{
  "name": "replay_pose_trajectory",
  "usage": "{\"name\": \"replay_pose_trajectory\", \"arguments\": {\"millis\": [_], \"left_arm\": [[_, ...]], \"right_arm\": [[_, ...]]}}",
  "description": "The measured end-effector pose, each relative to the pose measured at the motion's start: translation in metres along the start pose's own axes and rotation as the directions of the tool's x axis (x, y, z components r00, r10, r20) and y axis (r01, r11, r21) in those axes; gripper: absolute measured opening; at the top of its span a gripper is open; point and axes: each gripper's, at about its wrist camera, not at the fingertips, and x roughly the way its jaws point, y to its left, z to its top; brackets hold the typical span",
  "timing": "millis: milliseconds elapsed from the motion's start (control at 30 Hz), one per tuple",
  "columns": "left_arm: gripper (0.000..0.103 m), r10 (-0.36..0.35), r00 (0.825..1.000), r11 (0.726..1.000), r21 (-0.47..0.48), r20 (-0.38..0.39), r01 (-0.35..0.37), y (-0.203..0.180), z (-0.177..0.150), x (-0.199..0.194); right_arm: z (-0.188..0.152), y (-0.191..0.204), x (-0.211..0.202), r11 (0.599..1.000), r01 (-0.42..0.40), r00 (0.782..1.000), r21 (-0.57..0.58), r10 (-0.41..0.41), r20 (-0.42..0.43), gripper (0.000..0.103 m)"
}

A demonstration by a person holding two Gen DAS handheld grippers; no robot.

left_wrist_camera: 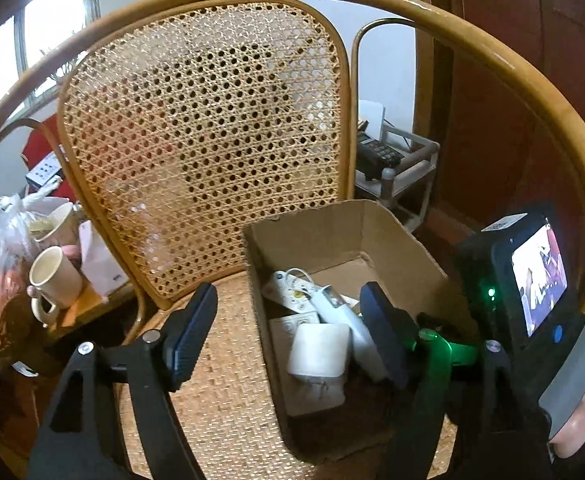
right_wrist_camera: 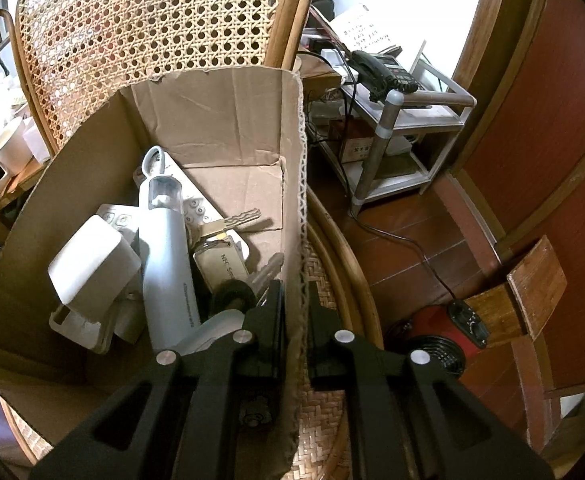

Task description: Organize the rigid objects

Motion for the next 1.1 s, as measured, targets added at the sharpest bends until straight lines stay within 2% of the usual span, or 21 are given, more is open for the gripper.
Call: {"name": "replay_pose_trajectory", "arguments": {"millis": [67, 133, 300, 400, 467, 533, 733, 800, 867, 933, 1033, 1100], "left_arm": [[0.088, 0.024, 1.0, 1.0, -0.005, 0.005, -0.024, 0.005, -0.001, -0.004], [0.094, 0.061, 0.998, 0.998, -0.007, 0.018, -0.061, 0.011, -0.002, -0.008], [0.101, 0.11, 0.993, 0.993, -0.047, 0.049, -0.108, 0.034, -0.004, -0.022], [0.101, 0.138, 0.988, 0.988, -0.076, 0.067, -0.133, 0.05, -0.007, -0.033], [0.102, 0.159, 0.984, 0.984, -0.095, 0.078, -0.151, 0.059, -0.01, -0.042], [0.102, 0.173, 0.981, 0.98, -0.12, 0.089, -0.162, 0.071, -0.014, -0.05], [0.103, 0.166, 0.981, 0.976, -0.161, 0.099, -0.149, 0.097, -0.026, -0.068], [0.103, 0.179, 0.978, 0.973, -0.167, 0.104, -0.16, 0.105, -0.028, -0.074], [0.103, 0.193, 0.975, 0.971, -0.165, 0.11, -0.173, 0.11, -0.032, -0.08], [0.103, 0.204, 0.972, 0.969, -0.164, 0.118, -0.183, 0.113, -0.036, -0.087], [0.103, 0.211, 0.969, 0.969, -0.159, 0.129, -0.19, 0.115, -0.042, -0.096], [0.103, 0.217, 0.967, 0.969, -0.154, 0.135, -0.196, 0.115, -0.045, -0.101]], "right_arm": [[0.0, 0.0, -0.001, 1.0, 0.0, 1.0, -0.004, 0.0, -0.002, 0.011], [0.0, 0.002, 0.0, 1.0, 0.001, 1.0, -0.015, -0.001, -0.006, 0.011], [0.001, 0.004, -0.006, 0.999, -0.026, 1.0, -0.018, 0.026, -0.016, 0.012], [0.002, 0.01, -0.024, 0.999, -0.036, 0.999, -0.027, 0.037, 0.037, 0.036], [0.002, 0.014, -0.039, 0.999, -0.035, 0.996, -0.035, 0.038, 0.084, 0.059], [0.001, 0.018, -0.054, 0.998, -0.042, 0.991, -0.044, 0.047, 0.124, 0.069], [-0.006, 0.033, -0.095, 0.993, -0.072, 0.974, -0.091, 0.089, 0.206, 0.073], [-0.013, 0.035, -0.111, 0.992, -0.084, 0.965, -0.097, 0.105, 0.241, 0.082], [-0.019, 0.034, -0.132, 0.992, -0.079, 0.949, -0.102, 0.107, 0.296, 0.097], [-0.025, 0.034, -0.145, 0.991, -0.069, 0.935, -0.112, 0.103, 0.338, 0.102], [-0.033, 0.033, -0.162, 0.992, -0.039, 0.915, -0.123, 0.085, 0.394, 0.103], [-0.036, 0.033, -0.167, 0.992, -0.025, 0.911, -0.123, 0.073, 0.406, 0.103]]}}
